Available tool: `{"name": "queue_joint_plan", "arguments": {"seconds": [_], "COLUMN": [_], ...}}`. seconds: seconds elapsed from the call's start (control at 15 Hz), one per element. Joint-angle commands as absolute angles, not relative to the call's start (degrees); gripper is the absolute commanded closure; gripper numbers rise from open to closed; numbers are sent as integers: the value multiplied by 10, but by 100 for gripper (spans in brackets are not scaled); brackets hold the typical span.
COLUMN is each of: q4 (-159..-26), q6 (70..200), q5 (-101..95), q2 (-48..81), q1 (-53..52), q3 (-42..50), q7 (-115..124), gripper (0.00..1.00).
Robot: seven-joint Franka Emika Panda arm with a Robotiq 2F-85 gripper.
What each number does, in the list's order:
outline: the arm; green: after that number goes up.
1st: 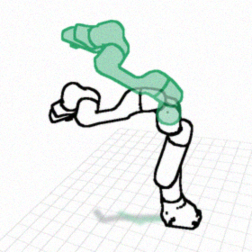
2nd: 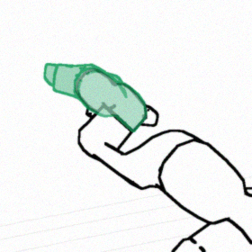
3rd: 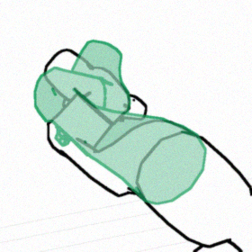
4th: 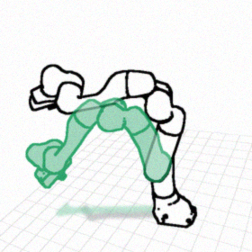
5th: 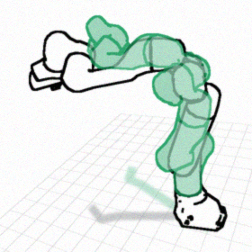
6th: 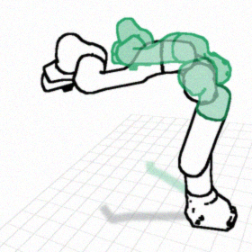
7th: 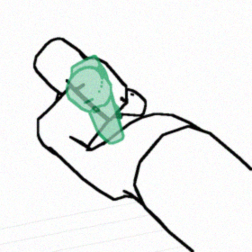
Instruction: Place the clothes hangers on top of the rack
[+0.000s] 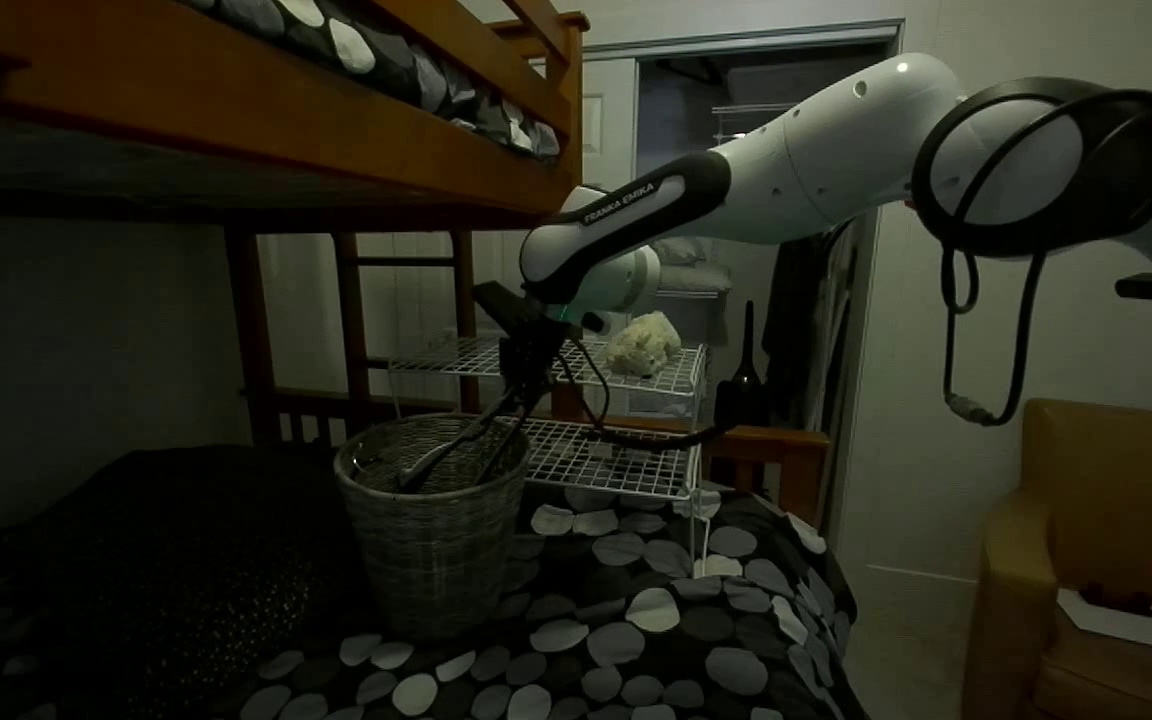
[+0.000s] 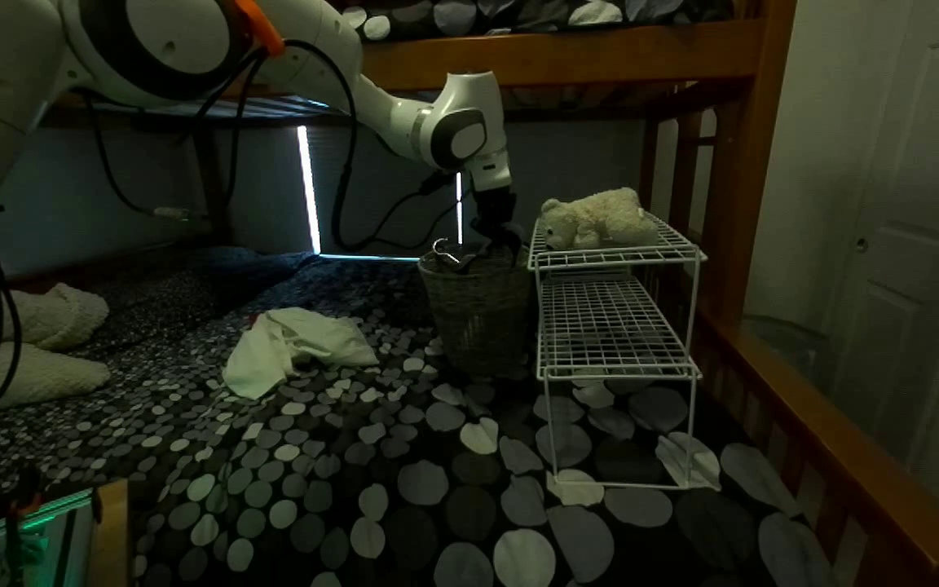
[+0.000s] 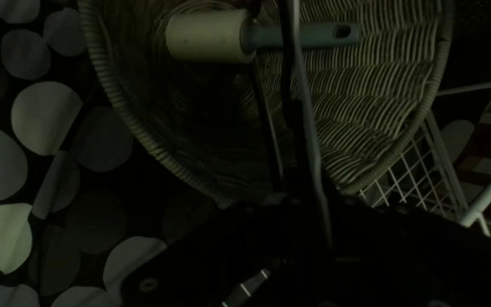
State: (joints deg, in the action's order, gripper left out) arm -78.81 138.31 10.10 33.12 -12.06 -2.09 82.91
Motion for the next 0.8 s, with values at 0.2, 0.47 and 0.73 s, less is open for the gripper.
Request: {"name": "queue_joint_plan", "arguments": {"seconds": [0.2,0.47,0.73], "q4": [-817,-868,-961], "q6": [1339,1379,1459], "q5": [151,205,270], "q2": [290,236,152], "q1": [-92,-72,-59], "q3": [-50,-66,-71], "q7": [763,707,673], "gripper": [97,96,97]}}
